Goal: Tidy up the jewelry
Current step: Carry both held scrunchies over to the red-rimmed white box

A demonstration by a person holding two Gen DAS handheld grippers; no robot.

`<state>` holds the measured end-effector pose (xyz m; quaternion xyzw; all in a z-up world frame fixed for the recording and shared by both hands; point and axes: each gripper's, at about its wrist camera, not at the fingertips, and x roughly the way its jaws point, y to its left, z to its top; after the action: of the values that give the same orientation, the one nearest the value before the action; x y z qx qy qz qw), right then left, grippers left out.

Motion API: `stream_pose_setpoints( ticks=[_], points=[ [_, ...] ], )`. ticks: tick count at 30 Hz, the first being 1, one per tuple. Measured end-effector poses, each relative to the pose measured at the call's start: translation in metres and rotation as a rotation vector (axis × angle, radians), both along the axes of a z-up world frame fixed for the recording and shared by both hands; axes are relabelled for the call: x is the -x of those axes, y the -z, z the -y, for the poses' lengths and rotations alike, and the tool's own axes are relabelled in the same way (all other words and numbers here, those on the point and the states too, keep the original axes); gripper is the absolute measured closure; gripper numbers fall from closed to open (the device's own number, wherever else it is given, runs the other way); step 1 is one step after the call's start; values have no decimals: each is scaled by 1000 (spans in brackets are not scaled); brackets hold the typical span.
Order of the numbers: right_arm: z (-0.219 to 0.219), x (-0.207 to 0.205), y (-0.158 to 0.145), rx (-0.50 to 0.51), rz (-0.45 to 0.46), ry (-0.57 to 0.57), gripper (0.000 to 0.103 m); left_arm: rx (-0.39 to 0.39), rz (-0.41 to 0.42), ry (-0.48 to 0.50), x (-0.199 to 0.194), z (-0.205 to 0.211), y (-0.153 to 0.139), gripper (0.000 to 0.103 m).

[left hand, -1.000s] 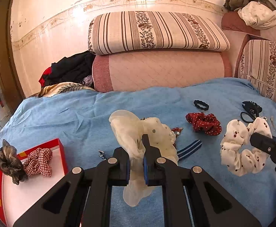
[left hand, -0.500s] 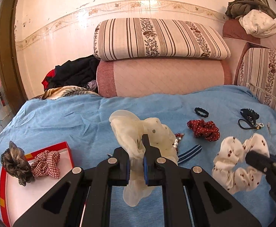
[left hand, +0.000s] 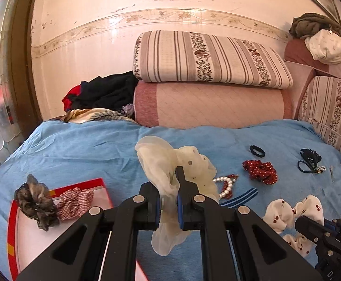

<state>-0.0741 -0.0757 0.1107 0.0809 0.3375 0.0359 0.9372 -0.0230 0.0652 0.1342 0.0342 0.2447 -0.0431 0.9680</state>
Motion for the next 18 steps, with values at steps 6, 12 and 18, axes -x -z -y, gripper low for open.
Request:
stream_pose_setpoints(
  ticks=[6, 12, 18],
  points=[
    [-19, 0, -5, 37, -20, -16, 93, 7, 17, -40, 9, -25, -8, 93],
    [-45, 6, -16, 79, -8, -53, 93, 31, 31, -107, 27, -64, -18, 93],
    [-73, 15, -29, 105, 20, -109, 93, 68, 17, -206, 57, -117, -23, 93]
  ],
)
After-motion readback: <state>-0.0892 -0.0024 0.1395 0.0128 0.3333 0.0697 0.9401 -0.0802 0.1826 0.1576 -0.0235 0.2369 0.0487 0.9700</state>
